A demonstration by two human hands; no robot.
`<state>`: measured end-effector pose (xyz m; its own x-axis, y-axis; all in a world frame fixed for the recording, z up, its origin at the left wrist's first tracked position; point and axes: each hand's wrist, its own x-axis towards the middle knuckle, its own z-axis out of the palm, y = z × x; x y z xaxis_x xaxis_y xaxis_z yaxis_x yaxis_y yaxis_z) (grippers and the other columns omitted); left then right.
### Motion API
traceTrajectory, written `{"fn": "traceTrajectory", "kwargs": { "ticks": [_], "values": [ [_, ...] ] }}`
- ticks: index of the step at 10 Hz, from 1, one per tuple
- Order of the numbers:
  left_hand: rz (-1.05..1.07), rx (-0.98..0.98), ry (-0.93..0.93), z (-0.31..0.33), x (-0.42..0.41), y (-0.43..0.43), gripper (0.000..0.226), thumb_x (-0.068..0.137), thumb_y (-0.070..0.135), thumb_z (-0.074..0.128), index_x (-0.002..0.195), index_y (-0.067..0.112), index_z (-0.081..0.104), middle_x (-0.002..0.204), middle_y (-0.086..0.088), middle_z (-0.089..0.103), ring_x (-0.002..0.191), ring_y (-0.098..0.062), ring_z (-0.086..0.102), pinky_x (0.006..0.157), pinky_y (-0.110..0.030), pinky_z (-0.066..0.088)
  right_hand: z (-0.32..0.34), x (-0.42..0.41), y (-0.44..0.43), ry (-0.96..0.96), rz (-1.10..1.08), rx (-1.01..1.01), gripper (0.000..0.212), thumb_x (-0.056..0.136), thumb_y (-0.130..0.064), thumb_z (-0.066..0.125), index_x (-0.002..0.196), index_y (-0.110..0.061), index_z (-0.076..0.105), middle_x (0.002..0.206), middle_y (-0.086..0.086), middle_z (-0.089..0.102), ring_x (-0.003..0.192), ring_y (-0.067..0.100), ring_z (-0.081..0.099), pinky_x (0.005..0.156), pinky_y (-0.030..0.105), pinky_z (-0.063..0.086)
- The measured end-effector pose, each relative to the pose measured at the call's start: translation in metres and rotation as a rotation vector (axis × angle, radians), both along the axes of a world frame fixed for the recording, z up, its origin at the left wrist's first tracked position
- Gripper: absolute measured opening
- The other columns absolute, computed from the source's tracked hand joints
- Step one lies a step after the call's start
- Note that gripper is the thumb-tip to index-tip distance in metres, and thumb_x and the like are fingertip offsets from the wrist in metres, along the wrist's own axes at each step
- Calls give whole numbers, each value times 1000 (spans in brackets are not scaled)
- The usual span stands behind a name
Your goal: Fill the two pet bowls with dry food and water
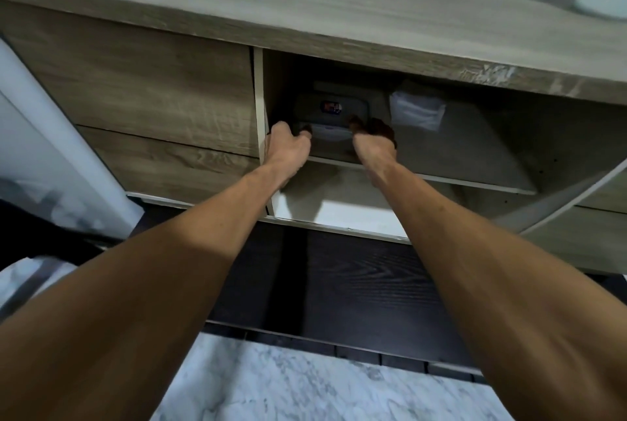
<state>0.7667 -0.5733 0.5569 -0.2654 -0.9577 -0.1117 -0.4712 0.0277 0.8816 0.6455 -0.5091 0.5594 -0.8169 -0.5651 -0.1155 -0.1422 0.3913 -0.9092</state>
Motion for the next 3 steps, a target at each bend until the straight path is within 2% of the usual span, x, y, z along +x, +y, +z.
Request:
{"fn": "traceTrajectory", "kwargs": {
  "ticks": [1,2,3],
  "values": [
    [-44,59,-26,15,8,7,44,97,30,55,132,3,49,130,-17,57,123,-33,53,94,-31,41,11,7,12,-71,-1,15,51,97,-37,57,141,-13,50,140,10,56,131,29,50,107,28,37],
    [-74,200,54,39,24,18,63,97,27,57,150,6,30,149,-13,45,138,-29,42,113,-33,34,37,16,31,-117,-18,31,49,97,-32,56,140,-9,51,136,14,58,127,31,53,100,28,39],
    [-89,241,10,50,63,50,33,95,17,59,127,7,56,122,-7,59,118,-21,54,103,-29,39,62,38,79,-145,-19,37,36,97,-34,58,125,-12,60,112,6,67,107,25,59,84,27,39]
  ]
}}
